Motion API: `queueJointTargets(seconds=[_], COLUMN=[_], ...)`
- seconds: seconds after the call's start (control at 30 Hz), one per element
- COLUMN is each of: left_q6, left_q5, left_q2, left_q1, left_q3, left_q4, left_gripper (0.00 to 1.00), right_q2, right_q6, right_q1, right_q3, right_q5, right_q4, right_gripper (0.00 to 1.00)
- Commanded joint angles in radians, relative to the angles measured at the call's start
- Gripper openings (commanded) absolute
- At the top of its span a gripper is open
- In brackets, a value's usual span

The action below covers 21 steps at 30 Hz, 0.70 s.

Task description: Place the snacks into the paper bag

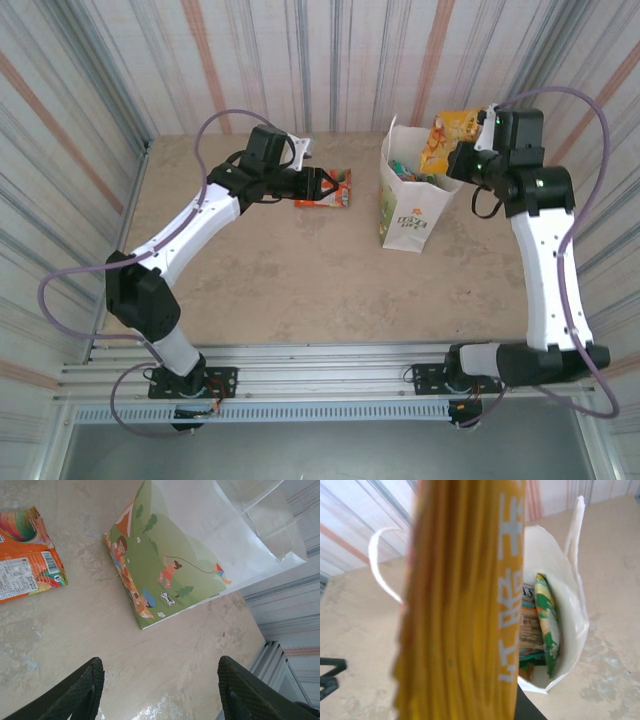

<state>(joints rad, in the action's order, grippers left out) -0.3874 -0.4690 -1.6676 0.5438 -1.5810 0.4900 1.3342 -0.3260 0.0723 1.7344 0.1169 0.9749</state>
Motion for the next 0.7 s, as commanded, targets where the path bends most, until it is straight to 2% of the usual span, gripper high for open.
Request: queueJointTargets(seconds=[0.0, 0.4, 0.67], left_q6=[0.034, 0.06, 0.054], left_q5=[0.028, 0.056, 0.061], left_q2=[-0.001, 0.002, -0.003], left_q1=[0.002, 0.002, 0.003], left_q3=[-0.031, -0.024, -0.01], left_q4=[0.0, 0.024, 0.017], left_gripper=[0.63, 0.63, 0.62], right_q2=[0.075, 0.342, 0.443], right_q6=[0.056, 0.054, 0.036], right_q1=[-0.023, -0.018, 0.059], right_q3=[0.079, 0.235, 0.259], right_q5=[0.047, 0.163, 0.176], right_q4=[0.121, 0.13, 0.2], right_gripper=[0.13, 0.13, 0.16])
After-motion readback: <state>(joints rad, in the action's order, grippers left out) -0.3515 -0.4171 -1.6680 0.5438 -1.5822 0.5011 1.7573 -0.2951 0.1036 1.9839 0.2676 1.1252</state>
